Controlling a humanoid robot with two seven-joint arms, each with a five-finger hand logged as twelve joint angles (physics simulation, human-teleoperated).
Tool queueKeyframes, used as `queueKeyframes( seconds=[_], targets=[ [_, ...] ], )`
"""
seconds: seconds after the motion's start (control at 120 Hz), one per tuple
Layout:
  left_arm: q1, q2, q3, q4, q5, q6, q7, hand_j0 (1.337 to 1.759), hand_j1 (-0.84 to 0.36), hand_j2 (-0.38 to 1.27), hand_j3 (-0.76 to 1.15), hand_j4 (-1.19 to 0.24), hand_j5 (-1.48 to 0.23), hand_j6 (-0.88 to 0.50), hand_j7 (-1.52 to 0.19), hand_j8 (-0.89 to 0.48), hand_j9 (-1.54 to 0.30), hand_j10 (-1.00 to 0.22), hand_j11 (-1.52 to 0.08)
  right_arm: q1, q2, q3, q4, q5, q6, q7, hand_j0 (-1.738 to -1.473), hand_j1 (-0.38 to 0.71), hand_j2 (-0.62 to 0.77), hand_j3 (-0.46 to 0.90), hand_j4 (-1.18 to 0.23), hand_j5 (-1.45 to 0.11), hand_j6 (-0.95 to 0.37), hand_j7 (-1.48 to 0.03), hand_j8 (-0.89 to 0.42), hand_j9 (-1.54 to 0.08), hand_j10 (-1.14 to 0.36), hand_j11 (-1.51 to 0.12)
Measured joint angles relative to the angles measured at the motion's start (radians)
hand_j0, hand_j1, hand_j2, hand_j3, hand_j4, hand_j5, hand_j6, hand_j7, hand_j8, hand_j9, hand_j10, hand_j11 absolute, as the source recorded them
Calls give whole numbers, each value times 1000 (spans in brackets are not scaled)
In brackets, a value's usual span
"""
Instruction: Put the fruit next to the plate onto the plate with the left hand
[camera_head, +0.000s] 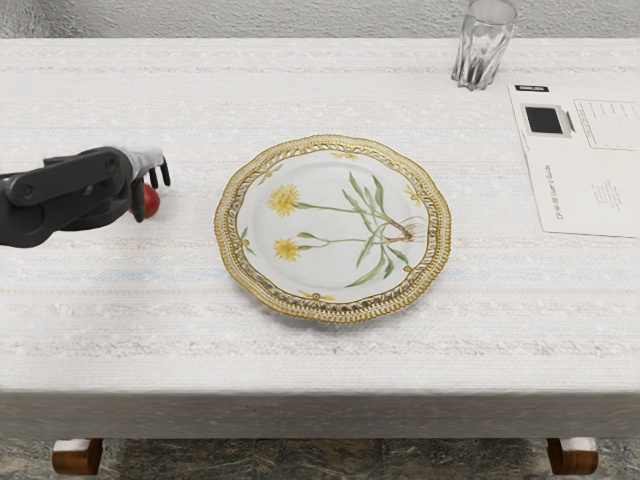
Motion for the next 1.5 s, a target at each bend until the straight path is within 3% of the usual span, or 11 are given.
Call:
queueKeyframes(
  seconds=[0.65, 0.892, 1.033, 1.158, 1.25, 1.275, 1.383, 1.5],
  targets=[
    [30, -15, 27, 15, -3, 126, -7, 1658, -187, 124, 0, -460, -599, -460, -599, -461, -599, -459, -599, 0, 0, 0, 0, 0, 0, 0, -1658, -310, -6, 0, -33, -43, -34, -43, -33, -43, -33, -43],
    [38, -29, 38, 26, 1, 139, -7, 1655, -240, 193, 0, -546, -698, -544, -696, -488, -712, -539, -711, 0, 0, 0, 0, 0, 0, 0, -1658, -310, -6, 0, -33, -43, -34, -43, -33, -43, -33, -43],
    [43, -29, 42, 40, 4, 141, -12, 1652, -256, 350, 0, -699, -868, -545, -881, -469, -910, -636, -913, 0, 0, 0, 0, 0, 0, 0, -1658, -310, -6, 0, -33, -43, -34, -43, -33, -43, -33, -43],
    [50, -33, 43, 55, 2, 141, -13, 1649, -259, 491, 0, -790, -974, -560, -993, -448, -1024, -650, -1039, 0, 0, 0, 0, 0, 0, 0, -1658, -310, -6, 0, -33, -43, -34, -43, -33, -43, -33, -43],
    [54, -37, 45, 69, -6, 154, -13, 1647, -262, 486, 0, -812, -1049, -535, -1053, -426, -1078, -626, -1095, 0, 0, 0, 0, 0, 0, 0, -1658, -310, -6, 0, -33, -43, -34, -43, -33, -43, -33, -43],
    [58, -38, 44, 71, -3, 158, -13, 1637, -255, 407, 143, -822, -1051, -543, -1060, -434, -1089, -627, -1108, 0, 0, 0, 0, 0, 0, 0, -1658, -310, -6, 0, -33, -43, -34, -43, -33, -43, -33, -43],
    [53, -40, 45, 72, -12, 163, -13, 1643, -287, 566, 31, -831, -1110, -509, -1099, -381, -1118, -607, -1146, 0, 0, 0, 0, 0, 0, 0, -1658, -310, -6, 0, -33, -43, -34, -43, -33, -43, -33, -43],
    [-10, -29, 42, 53, -79, 107, -6, 1645, -268, 461, 17, -831, -1158, -494, -1118, -377, -1129, -589, -1167, 0, 0, 0, 0, 0, 0, 0, -1658, -310, -6, 0, -33, -43, -33, -43, -33, -43, -33, -43]
  ],
)
